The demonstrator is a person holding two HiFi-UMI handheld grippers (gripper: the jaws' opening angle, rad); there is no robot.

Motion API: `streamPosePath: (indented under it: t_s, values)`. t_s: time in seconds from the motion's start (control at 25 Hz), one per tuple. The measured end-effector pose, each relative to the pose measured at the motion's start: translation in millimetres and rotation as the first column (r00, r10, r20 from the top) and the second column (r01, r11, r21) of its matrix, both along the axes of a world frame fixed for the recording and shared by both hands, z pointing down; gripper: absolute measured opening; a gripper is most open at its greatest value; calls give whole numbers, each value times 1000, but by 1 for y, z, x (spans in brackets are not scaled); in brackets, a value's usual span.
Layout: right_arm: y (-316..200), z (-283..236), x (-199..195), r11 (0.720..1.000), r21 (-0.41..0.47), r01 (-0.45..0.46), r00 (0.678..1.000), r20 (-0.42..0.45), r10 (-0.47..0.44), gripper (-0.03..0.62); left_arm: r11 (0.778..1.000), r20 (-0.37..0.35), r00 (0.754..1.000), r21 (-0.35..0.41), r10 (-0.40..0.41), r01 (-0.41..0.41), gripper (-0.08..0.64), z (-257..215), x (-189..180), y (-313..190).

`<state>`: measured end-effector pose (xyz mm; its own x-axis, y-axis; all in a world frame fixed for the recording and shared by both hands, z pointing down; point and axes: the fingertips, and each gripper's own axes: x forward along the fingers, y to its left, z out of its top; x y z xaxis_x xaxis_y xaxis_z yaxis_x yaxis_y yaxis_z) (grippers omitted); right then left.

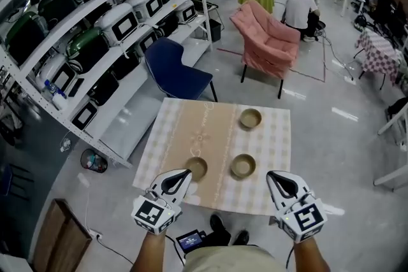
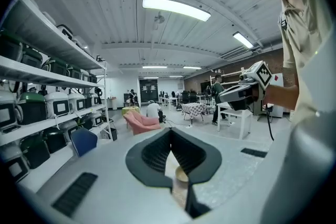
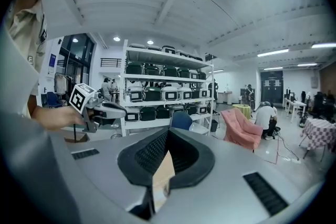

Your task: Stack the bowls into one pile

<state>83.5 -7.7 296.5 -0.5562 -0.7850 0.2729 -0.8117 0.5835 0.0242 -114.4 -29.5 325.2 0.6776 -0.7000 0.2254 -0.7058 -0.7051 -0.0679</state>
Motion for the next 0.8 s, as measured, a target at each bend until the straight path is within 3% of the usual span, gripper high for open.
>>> streamPosePath:
  t_s: [0.32,0.6,0.8]
  values:
    - [-50,0,-29,998,3,-62,998,-28,62,3,1000,-3,1000,-14,17,-17,8,28,-32,-61]
    - [-83,27,-44,997,-52,-64,995,-78,60,3,994,11,1000,-107,-2,3,8,81,-57,-96]
    - [-111,59,-50,996,-81,-27,999,-47,24,3,982,33,999,-184,-23,29,8,138,-64,-118]
